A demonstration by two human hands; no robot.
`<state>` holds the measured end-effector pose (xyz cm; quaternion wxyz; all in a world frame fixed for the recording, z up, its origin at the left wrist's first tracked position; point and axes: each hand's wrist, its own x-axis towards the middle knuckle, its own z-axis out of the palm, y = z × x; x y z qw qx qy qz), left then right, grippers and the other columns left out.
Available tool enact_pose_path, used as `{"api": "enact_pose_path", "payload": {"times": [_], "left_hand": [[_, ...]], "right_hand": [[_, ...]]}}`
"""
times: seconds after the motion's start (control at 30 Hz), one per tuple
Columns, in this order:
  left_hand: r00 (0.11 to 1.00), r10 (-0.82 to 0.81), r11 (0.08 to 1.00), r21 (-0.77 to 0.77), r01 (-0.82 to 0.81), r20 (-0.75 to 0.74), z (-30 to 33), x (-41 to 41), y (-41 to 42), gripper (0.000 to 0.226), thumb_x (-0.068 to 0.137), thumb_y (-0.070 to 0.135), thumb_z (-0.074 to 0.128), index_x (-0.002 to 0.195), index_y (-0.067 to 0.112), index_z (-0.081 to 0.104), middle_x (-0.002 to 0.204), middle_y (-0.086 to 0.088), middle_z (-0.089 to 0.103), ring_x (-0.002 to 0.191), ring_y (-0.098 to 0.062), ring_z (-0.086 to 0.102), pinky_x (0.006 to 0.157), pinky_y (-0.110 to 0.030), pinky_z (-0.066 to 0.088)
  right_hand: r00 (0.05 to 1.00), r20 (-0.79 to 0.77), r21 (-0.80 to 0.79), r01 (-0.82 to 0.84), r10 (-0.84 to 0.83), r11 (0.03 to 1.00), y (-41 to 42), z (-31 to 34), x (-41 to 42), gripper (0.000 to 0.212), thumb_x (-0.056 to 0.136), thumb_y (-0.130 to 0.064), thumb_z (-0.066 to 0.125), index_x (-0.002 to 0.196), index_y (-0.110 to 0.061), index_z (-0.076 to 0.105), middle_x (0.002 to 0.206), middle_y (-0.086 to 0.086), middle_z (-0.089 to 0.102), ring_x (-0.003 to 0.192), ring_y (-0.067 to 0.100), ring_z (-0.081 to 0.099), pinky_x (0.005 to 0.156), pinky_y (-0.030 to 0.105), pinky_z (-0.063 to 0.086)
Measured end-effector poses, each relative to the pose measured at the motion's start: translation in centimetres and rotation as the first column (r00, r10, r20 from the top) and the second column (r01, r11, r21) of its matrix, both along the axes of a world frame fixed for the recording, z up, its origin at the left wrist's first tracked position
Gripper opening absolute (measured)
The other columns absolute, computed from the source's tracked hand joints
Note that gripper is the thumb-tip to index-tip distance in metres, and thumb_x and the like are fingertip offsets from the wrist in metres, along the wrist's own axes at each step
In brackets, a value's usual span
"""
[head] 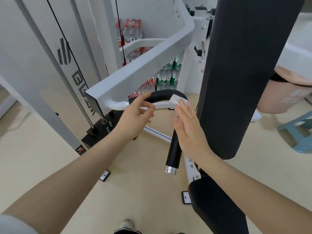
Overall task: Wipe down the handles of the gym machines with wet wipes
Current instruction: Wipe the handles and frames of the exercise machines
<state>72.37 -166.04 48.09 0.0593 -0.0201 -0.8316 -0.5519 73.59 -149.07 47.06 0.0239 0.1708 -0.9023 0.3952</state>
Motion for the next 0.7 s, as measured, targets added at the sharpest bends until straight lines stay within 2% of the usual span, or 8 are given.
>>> {"api": "enact_pose_path", "payload": {"times": [0.07, 0.13, 0.23, 0.3, 0.43, 0.5, 0.6, 0.7], "left_hand": [[0.997, -0.016, 0.987, -0.161, 0.004, -0.073, 0.8, -0.8, -1.8, 0.042, 0.094, 0.015, 0.049, 0.134, 0.026, 0.042, 0.102, 0.011, 0.059, 0.091, -0.005, 0.060, 0.071, -0.004, 0.046], [0.992, -0.035, 0.963, -0.269, 0.001, -0.123, 1.4, -1.4, -3.5, 0.038, 0.093, 0.013, 0.048, 0.129, 0.025, 0.048, 0.102, 0.013, 0.058, 0.088, 0.004, 0.054, 0.073, 0.001, 0.039], [0.980, -0.064, 0.925, -0.379, -0.013, -0.190, 1.7, -2.1, -5.6, 0.033, 0.093, 0.009, 0.047, 0.122, 0.020, 0.056, 0.110, 0.006, 0.058, 0.094, -0.004, 0.053, 0.081, -0.008, 0.041], [0.970, -0.110, 0.897, -0.442, 0.003, -0.215, 1.4, -2.5, -6.7, 0.031, 0.093, 0.007, 0.048, 0.121, 0.017, 0.058, 0.110, 0.004, 0.057, 0.095, -0.006, 0.051, 0.076, -0.002, 0.038], [0.950, -0.189, 0.847, -0.531, 0.030, -0.247, 0.6, -3.3, -8.5, 0.032, 0.092, 0.008, 0.051, 0.122, 0.014, 0.057, 0.118, -0.001, 0.057, 0.105, -0.015, 0.052, 0.091, -0.021, 0.039], [0.944, -0.238, 0.808, -0.586, 0.062, -0.227, 0.3, -3.8, -9.1, 0.034, 0.092, 0.010, 0.053, 0.126, 0.014, 0.056, 0.123, -0.003, 0.055, 0.112, -0.020, 0.051, 0.092, -0.025, 0.037], [0.939, -0.288, 0.770, -0.629, 0.110, -0.189, 0.1, -4.4, -9.6, 0.036, 0.091, 0.013, 0.056, 0.127, 0.013, 0.056, 0.126, -0.004, 0.056, 0.110, -0.023, 0.054, 0.091, -0.029, 0.040], [0.928, -0.337, 0.729, -0.667, 0.151, -0.158, -0.1, -4.9, -9.5, 0.040, 0.090, 0.023, 0.058, 0.130, 0.018, 0.052, 0.124, 0.000, 0.056, 0.107, -0.021, 0.055, 0.087, -0.030, 0.042]], "right_hand": [[0.984, -0.167, 0.344, -0.004, 0.065, 0.939, -0.9, 0.0, -1.8, 0.057, 0.098, -0.041, 0.013, 0.145, -0.010, 0.024, 0.156, -0.002, 0.013, 0.144, 0.012, 0.000, 0.117, 0.028, -0.002], [0.954, -0.245, 0.531, -0.018, 0.174, 0.847, -1.3, 0.4, -3.3, 0.071, 0.088, -0.045, 0.001, 0.144, -0.009, 0.027, 0.156, 0.001, 0.017, 0.144, 0.016, 0.008, 0.115, 0.030, -0.003], [0.922, -0.217, 0.622, -0.123, 0.320, 0.774, -0.7, 1.3, -4.5, 0.069, 0.088, -0.045, 0.005, 0.142, -0.012, 0.034, 0.154, -0.001, 0.024, 0.142, 0.017, 0.020, 0.113, 0.028, 0.004], [0.924, -0.199, 0.627, -0.135, 0.326, 0.767, 0.4, 1.8, -4.7, 0.063, 0.091, -0.043, 0.012, 0.136, -0.015, 0.046, 0.147, -0.003, 0.038, 0.138, 0.016, 0.030, 0.112, 0.027, 0.010], [0.856, -0.318, 0.779, -0.010, 0.408, 0.627, 0.9, 1.5, -3.9, 0.049, 0.092, -0.036, 0.027, 0.103, -0.016, 0.071, 0.110, -0.002, 0.069, 0.113, 0.018, 0.058, 0.112, 0.030, 0.022], [0.859, -0.240, 0.816, -0.073, 0.452, 0.573, 0.5, 1.9, -3.1, 0.055, 0.093, -0.038, 0.021, 0.096, -0.021, 0.072, 0.100, -0.005, 0.070, 0.104, 0.016, 0.061, 0.110, 0.029, 0.024], [0.937, -0.144, 0.765, -0.100, 0.319, 0.637, -0.1, 3.1, -2.5, 0.069, 0.087, -0.051, 0.006, 0.102, -0.023, 0.067, 0.103, -0.009, 0.065, 0.105, 0.011, 0.056, 0.102, 0.029, 0.037], [0.979, -0.198, 0.355, 0.032, 0.041, 0.934, -1.0, 4.2, -2.8, 0.042, 0.097, -0.037, 0.030, 0.108, -0.018, 0.067, 0.107, -0.008, 0.063, 0.103, 0.007, 0.055, 0.088, 0.018, 0.040]]}}
